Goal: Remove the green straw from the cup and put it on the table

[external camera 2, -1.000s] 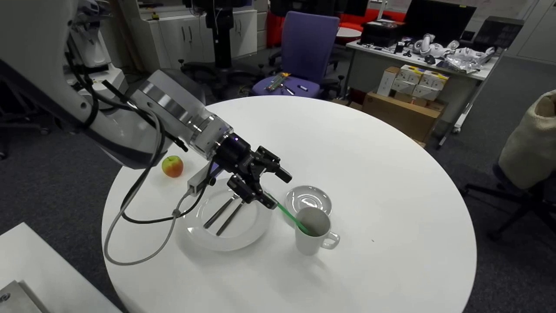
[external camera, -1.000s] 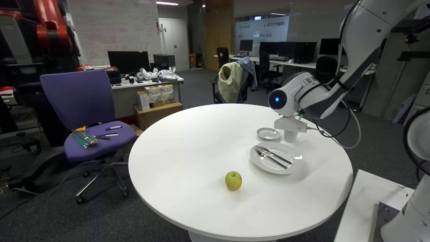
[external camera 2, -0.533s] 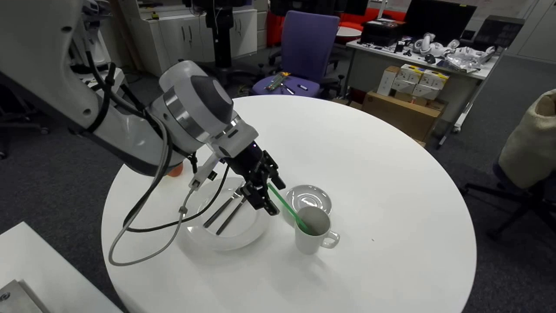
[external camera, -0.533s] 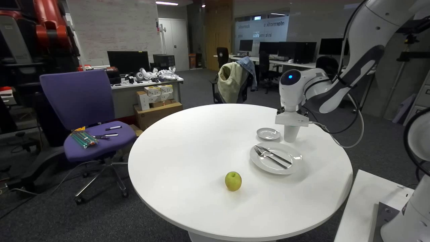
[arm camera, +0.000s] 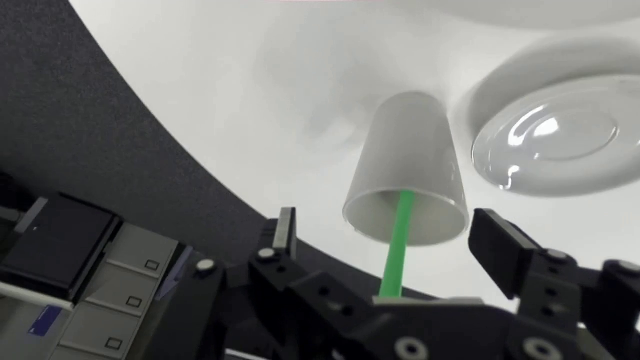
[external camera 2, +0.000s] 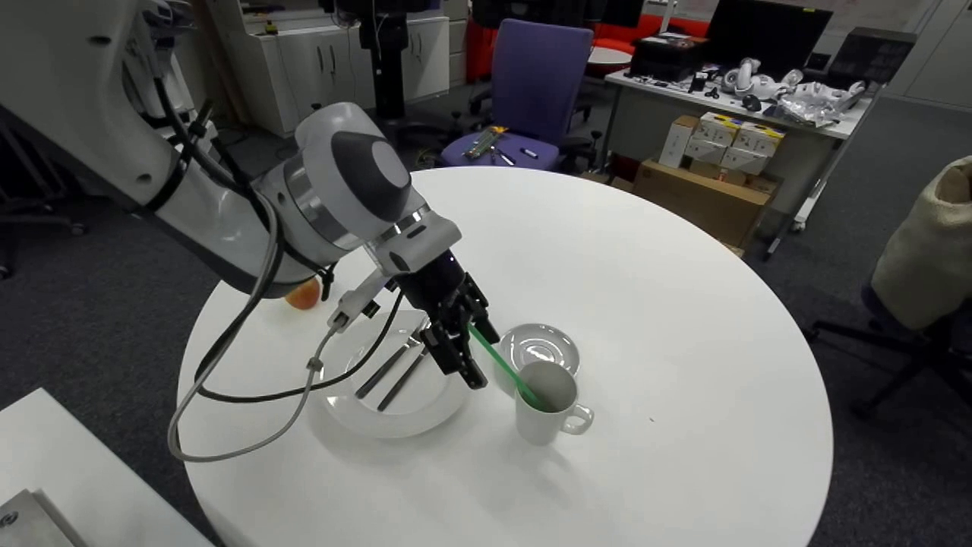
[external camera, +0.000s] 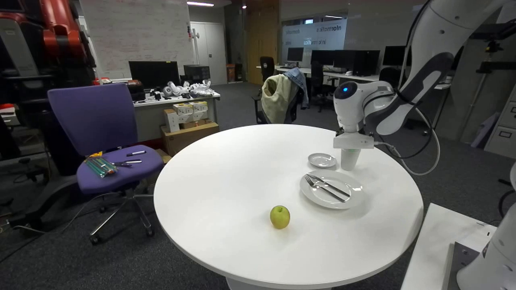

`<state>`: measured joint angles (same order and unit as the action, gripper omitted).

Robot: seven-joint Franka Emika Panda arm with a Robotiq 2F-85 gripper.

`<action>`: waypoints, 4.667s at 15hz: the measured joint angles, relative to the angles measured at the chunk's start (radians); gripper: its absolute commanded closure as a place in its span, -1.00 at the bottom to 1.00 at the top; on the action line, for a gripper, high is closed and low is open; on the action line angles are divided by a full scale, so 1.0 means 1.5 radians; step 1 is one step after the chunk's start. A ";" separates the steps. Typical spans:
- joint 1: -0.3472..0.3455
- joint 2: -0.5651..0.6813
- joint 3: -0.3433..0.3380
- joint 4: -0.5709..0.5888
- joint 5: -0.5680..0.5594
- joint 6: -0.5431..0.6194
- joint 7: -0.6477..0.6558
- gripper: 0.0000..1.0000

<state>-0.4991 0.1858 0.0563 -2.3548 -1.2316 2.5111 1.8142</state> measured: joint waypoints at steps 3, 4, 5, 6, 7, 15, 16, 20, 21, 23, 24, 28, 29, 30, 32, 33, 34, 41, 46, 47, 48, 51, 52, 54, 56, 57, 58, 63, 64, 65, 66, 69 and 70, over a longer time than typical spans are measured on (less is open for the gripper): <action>0.099 -0.040 -0.070 -0.008 -0.090 -0.054 0.108 -1.00; 0.120 -0.054 -0.081 -0.011 -0.116 -0.078 0.142 -1.00; 0.138 -0.066 -0.088 -0.015 -0.138 -0.104 0.176 -1.00; 0.153 -0.077 -0.092 -0.019 -0.153 -0.132 0.204 -1.00; 0.163 -0.086 -0.094 -0.024 -0.157 -0.157 0.224 -1.00; 0.176 -0.107 -0.137 -0.049 0.083 -0.030 0.054 -1.00; 0.175 -0.107 -0.147 -0.050 0.139 -0.006 0.005 -1.00; 0.175 -0.108 -0.170 -0.051 0.283 0.015 -0.120 -1.00; 0.175 -0.110 -0.174 -0.049 0.273 0.011 -0.111 -1.00; 0.175 -0.117 -0.179 -0.047 0.220 0.001 -0.064 -1.00; 0.175 -0.120 -0.179 -0.046 0.190 -0.005 -0.038 -0.87; 0.177 -0.128 -0.179 -0.045 0.115 -0.039 0.022 -0.06; 0.177 -0.128 -0.179 -0.045 0.109 -0.046 0.025 0.12; 0.177 -0.128 -0.179 -0.045 0.107 -0.051 0.025 0.25; 0.177 -0.128 -0.179 -0.045 0.106 -0.053 0.026 -0.52; 0.177 -0.128 -0.179 -0.045 0.105 -0.053 0.026 -0.54; 0.177 -0.128 -0.179 -0.045 0.105 -0.053 0.026 -0.65; 0.178 -0.128 -0.177 -0.046 0.105 -0.053 0.025 -1.00; 0.184 -0.128 -0.175 -0.049 0.105 -0.052 0.025 -1.00; 0.185 -0.128 -0.175 -0.049 0.105 -0.051 0.025 -1.00; 0.185 -0.128 -0.175 -0.050 0.105 -0.051 0.024 -1.00; 0.185 -0.128 -0.175 -0.052 0.105 -0.050 0.024 -1.00; 0.185 -0.128 -0.175 -0.052 0.105 -0.050 0.024 -1.00; 0.185 -0.128 -0.175 -0.053 0.105 -0.049 0.024 -1.00; 0.185 -0.127 -0.175 -0.055 0.105 -0.044 0.022 -1.00; 0.185 -0.126 -0.175 -0.056 0.105 -0.040 0.021 -1.00; 0.185 -0.124 -0.175 -0.056 0.105 -0.036 0.021 -1.00; 0.185 -0.117 -0.175 -0.056 0.105 -0.019 0.019 -0.17; 0.185 -0.116 -0.175 -0.056 0.105 -0.019 0.018 -0.02; 0.185 -0.116 -0.175 -0.056 0.105 -0.019 0.017 0.12; 0.185 -0.116 -0.175 -0.056 0.105 -0.019 0.016 0.28; 0.185 -0.116 -0.175 -0.056 0.106 -0.019 0.015 0.73; 0.185 -0.116 -0.175 -0.056 0.106 -0.019 0.014 0.87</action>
<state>-0.2214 0.0121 -0.2063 -2.4388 -1.0726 2.4829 1.8360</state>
